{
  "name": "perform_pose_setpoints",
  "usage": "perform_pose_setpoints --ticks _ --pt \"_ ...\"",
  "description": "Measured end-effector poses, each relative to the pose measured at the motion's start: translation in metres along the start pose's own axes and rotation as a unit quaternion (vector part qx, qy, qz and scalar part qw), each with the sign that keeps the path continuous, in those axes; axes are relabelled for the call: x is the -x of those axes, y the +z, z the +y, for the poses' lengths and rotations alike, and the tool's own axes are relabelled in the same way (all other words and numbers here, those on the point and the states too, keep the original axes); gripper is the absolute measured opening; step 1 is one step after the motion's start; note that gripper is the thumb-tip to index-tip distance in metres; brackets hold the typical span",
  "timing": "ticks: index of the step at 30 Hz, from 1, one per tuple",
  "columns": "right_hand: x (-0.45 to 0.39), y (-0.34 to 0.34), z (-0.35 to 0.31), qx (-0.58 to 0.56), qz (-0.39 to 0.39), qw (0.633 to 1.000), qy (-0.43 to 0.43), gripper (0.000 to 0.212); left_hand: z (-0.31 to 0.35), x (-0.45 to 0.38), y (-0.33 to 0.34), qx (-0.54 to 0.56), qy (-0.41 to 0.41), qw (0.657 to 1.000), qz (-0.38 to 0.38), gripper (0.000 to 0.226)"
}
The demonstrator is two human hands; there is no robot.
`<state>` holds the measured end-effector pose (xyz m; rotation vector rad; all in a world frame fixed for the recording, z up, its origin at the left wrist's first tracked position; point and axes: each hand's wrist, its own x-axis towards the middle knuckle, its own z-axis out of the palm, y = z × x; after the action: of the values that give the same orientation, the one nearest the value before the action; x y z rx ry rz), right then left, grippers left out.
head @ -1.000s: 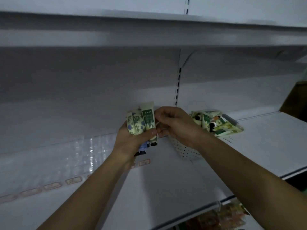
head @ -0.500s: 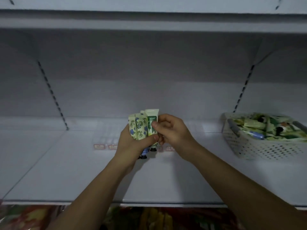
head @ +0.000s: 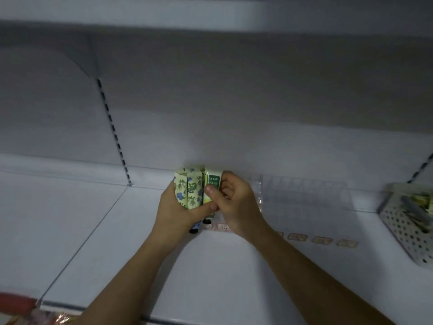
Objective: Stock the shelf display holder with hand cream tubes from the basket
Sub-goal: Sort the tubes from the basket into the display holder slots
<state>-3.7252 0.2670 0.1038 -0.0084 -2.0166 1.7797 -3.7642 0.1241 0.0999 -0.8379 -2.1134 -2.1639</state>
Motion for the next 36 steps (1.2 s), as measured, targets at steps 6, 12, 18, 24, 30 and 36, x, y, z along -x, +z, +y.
perform_pose_setpoints --ticks 6,12,18,24,30,36 --pt "-0.012 0.001 -0.001 0.034 0.056 0.996 -0.053 0.015 -0.002 -0.013 -0.027 0.015 -0.024 1.0 -0.008 0.03" --pt "-0.049 0.012 0.0 0.13 0.155 0.978 -0.057 0.02 -0.023 -0.04 -0.063 0.033 -0.079 0.991 0.105 0.032" --pt "-0.08 0.036 0.001 0.183 0.126 0.969 -0.113 0.027 -0.049 -0.041 -0.06 0.048 -0.091 0.988 0.116 0.031" --pt "-0.092 0.048 0.003 0.319 0.078 0.933 -0.148 0.019 -0.057 -0.039 -0.062 0.006 -0.084 0.992 0.09 0.035" --pt "-0.108 0.052 -0.006 0.404 0.037 0.908 -0.102 0.027 -0.055 -0.039 -0.063 0.0 -0.066 0.995 0.072 0.036" --pt "-0.106 0.053 0.004 0.408 0.023 0.91 -0.067 0.024 -0.057 -0.041 -0.065 -0.012 -0.055 0.997 0.06 0.035"
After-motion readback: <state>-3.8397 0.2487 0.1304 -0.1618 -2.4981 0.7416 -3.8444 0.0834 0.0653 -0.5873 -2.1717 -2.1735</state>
